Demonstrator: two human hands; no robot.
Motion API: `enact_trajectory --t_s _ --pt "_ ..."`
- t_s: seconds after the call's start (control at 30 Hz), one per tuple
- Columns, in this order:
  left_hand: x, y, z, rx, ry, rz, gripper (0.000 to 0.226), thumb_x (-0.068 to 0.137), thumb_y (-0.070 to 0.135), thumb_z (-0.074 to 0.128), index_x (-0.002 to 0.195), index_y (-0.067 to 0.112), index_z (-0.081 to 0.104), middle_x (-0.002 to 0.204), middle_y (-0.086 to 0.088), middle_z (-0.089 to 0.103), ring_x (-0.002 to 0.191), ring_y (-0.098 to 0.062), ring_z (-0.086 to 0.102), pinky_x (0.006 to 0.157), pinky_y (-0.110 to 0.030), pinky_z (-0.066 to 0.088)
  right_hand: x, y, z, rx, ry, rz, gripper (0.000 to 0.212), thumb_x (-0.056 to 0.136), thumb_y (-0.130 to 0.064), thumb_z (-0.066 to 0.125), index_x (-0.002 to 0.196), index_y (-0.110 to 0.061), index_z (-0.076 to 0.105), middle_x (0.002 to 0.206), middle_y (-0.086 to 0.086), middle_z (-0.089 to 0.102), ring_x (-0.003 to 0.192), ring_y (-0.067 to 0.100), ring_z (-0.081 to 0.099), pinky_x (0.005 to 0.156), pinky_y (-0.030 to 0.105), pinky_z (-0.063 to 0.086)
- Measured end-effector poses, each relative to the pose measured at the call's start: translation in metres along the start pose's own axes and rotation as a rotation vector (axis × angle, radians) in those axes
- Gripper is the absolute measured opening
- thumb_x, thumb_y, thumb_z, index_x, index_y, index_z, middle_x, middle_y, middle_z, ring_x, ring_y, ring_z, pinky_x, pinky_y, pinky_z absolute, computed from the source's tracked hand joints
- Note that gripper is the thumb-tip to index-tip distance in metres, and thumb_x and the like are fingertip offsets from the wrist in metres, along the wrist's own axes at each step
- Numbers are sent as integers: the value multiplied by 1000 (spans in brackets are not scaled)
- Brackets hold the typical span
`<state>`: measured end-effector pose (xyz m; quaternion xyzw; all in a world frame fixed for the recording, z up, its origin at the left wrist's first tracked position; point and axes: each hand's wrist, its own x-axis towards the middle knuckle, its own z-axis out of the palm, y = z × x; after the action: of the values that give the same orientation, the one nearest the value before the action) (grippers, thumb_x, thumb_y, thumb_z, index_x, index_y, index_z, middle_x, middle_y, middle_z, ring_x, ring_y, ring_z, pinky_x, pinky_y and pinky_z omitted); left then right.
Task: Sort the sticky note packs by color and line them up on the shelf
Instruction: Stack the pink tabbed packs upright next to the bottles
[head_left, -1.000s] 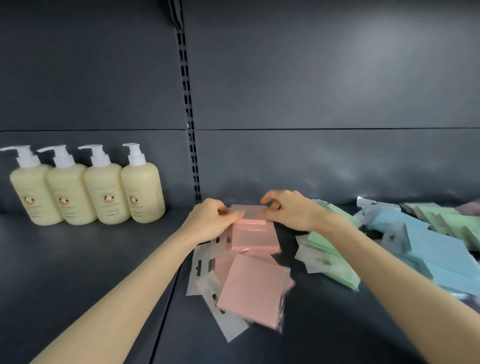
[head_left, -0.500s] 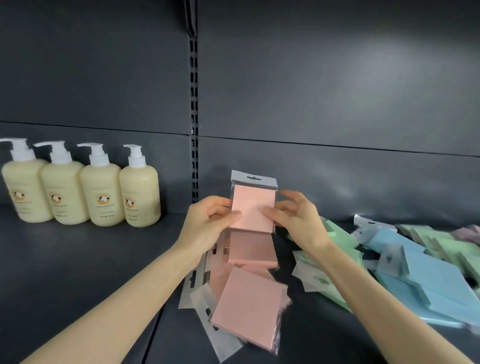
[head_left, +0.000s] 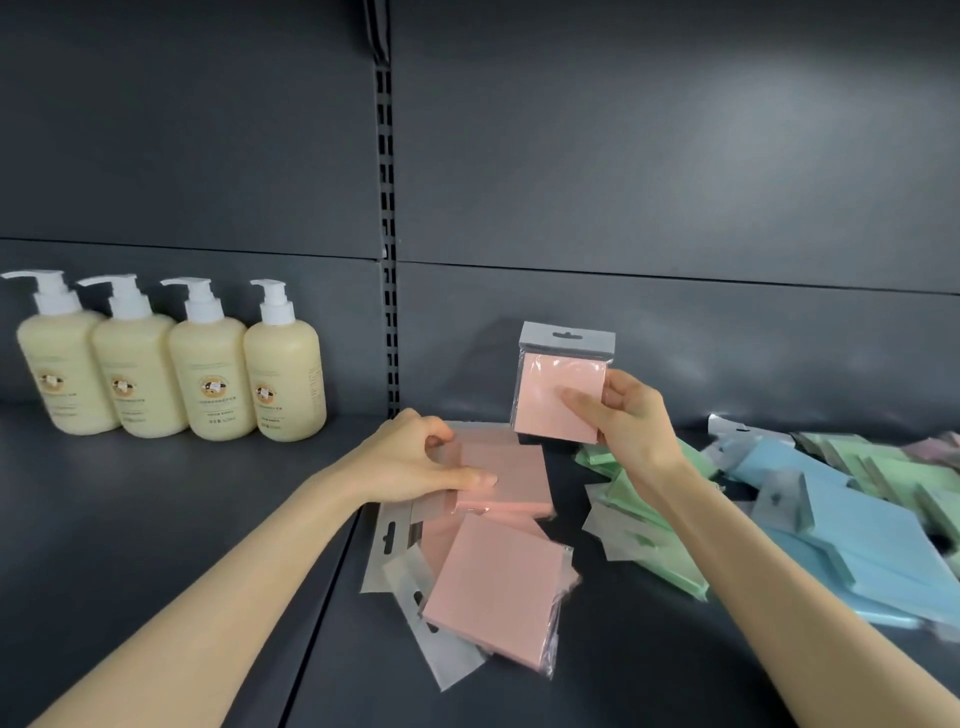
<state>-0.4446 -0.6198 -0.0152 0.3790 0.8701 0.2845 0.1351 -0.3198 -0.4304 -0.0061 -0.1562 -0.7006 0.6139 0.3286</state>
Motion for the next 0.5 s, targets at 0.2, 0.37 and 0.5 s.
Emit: enact_trajectory --t_s 0.2,0.37,0.5 --pt "-1 -1 -3 -91 17 49 55 63 53 79 104 23 57 106 10 56 96 -8 54 76 -25 44 -4 0 5 -1 -46 -10 27 87 -2 64 113 1 60 89 4 70 60 0 65 52 12 47" --pt "-5 4 -3 -397 91 133 49 62 27 87 96 21 54 97 0 69 86 -23 67 78 -37 55 -3 -5 3 61 -3 -7 25 89 -7 62 114 -6 60 94 1 71 72 12 69 57 22 56" --pt "-10 14 -4 -646 214 167 48 64 5 84 102 21 60 95 0 70 72 -13 68 62 -30 56 -2 -8 2 116 -11 -6 25 92 -9 58 117 -10 55 100 0 69 89 19 69 62 30 60"
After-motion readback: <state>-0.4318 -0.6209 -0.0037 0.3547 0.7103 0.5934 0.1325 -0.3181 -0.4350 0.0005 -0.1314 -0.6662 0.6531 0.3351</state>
